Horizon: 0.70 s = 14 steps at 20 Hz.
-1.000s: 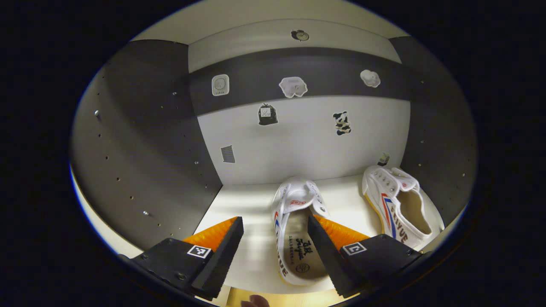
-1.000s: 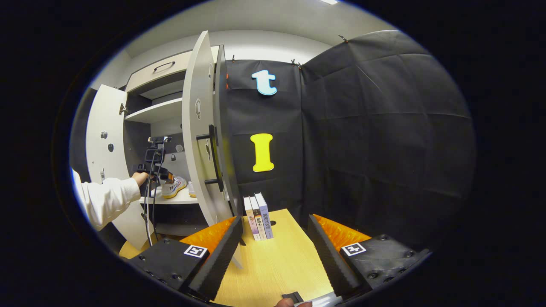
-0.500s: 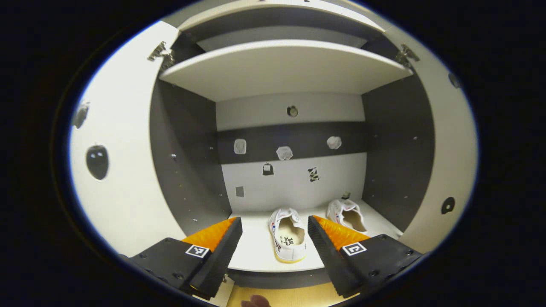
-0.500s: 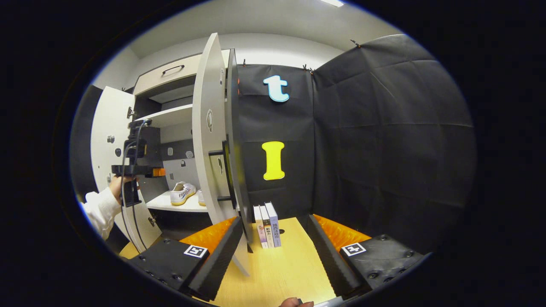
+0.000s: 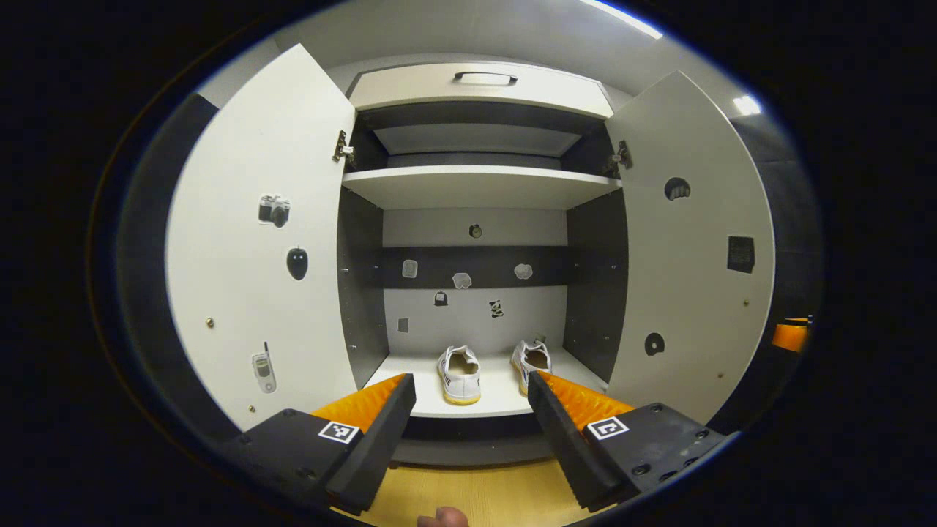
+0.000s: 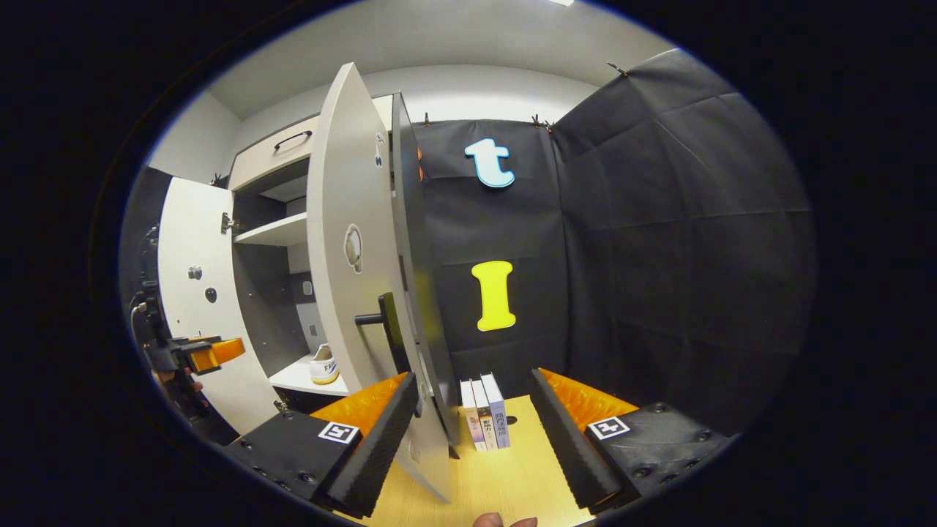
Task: Grab one shoe with the right hand and put it into the shoe cabinet, grab the other shoe with the left hand and put it into the shoe cabinet; then close the right door with the right hand and the left door with the left hand.
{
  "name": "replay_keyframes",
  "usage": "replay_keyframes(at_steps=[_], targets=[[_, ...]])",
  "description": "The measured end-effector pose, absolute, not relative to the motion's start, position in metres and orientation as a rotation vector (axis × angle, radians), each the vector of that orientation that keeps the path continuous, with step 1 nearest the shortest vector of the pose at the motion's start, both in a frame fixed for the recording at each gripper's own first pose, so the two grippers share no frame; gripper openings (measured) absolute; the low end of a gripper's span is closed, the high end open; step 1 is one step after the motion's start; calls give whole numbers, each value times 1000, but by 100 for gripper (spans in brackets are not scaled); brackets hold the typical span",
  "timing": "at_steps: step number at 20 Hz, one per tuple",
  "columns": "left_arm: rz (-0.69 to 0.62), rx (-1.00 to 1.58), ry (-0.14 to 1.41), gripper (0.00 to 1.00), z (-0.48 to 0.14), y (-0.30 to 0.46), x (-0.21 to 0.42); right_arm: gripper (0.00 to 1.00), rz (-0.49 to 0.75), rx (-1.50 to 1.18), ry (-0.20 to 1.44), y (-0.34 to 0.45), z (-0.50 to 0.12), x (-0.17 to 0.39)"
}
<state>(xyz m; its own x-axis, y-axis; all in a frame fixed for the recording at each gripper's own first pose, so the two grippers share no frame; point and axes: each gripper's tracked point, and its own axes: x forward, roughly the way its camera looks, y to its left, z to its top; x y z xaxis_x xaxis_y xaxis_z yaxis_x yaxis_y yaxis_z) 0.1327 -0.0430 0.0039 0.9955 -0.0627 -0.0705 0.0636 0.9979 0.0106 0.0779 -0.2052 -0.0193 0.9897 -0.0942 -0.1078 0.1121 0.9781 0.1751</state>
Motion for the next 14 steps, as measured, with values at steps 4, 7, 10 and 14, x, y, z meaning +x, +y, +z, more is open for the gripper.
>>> replay_keyframes(at_steps=[4, 7, 10, 14], targets=[[-30, 24, 61, 97, 2, -22, 95, 97, -115, 159, 95, -212, -17, 99], [-25, 15, 78, 97, -5, -10, 76, 97, -103, 137, 98, -206, -18, 109], [-8, 23, 87, 97, -11, 9, 67, 97, -83, 145, 92, -191, -16, 113], [35, 18, 87, 96, -15, 43, 53, 96, -102, 107, 78, -183, -15, 110]])
